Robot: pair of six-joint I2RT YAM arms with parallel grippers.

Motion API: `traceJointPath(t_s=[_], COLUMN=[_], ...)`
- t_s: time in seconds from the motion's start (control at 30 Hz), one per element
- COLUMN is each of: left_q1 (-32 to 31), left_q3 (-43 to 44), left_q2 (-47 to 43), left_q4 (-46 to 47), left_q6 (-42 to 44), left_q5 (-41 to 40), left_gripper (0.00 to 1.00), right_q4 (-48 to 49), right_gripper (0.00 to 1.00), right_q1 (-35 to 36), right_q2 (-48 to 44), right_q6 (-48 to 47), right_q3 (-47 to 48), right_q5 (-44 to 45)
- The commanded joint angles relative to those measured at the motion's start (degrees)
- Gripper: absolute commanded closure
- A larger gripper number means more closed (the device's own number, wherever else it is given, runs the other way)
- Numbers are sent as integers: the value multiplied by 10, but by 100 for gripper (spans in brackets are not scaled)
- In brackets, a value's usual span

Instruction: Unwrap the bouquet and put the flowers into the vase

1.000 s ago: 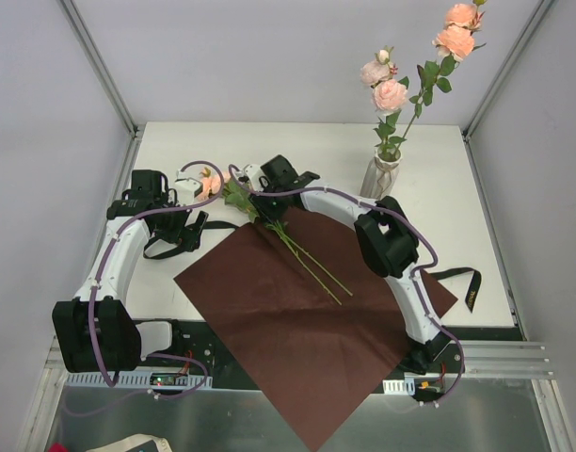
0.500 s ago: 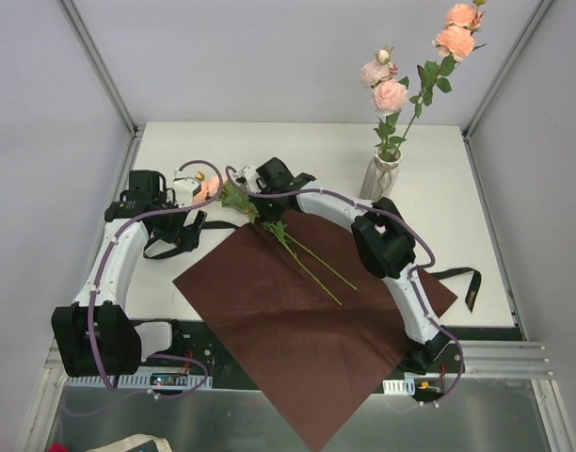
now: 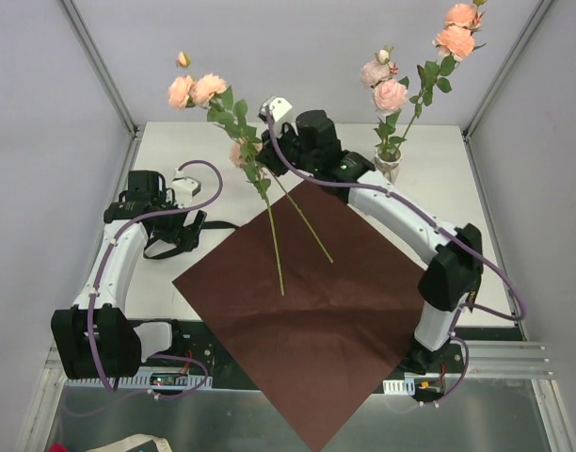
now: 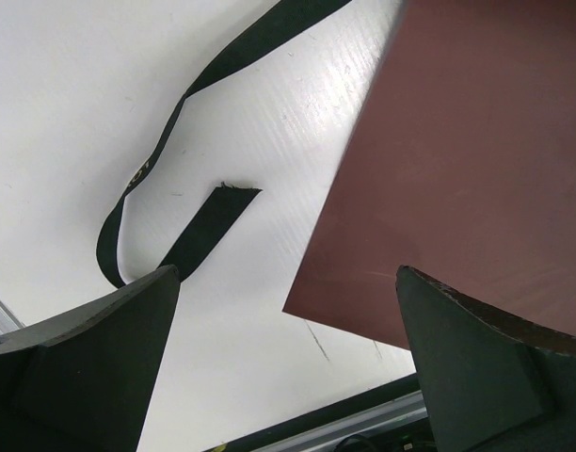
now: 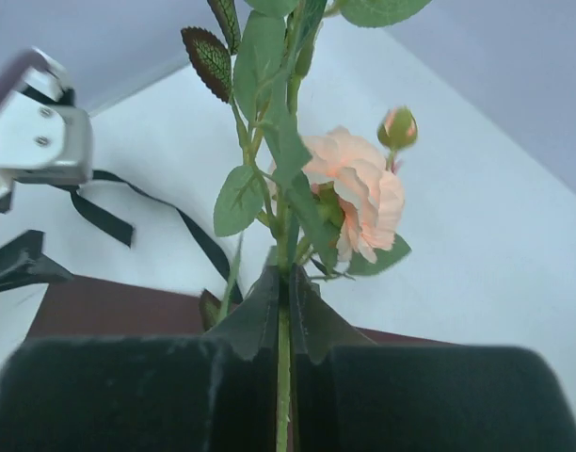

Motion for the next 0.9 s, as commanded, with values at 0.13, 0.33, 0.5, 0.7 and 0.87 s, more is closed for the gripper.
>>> traceJointPath(t_s=[0.13, 0.33, 0.5, 0.7, 0.87], left_q1=[5, 6, 6, 6, 6], left_q3=[10, 10, 16, 18, 22], left_q2=[-27, -27, -25, -23, -20], left_q4=[-11, -11, -12, -13, -13], left_q6=[11, 13, 12, 16, 11], left_q5=[10, 9, 10, 8, 12], left_gripper=[1, 1, 1, 1, 1], right_q4=[6, -4, -28, -103, -164], right_gripper=[81, 46, 44, 44, 44], right_q1=[-30, -37, -36, -27, -18], right_q2=[-66, -68, -73, -67, -21], right_q6=[32, 62, 61, 3, -34], right_q3=[-88, -181, -215, -227, -197], right_q5=[-16, -8, 32, 13, -19])
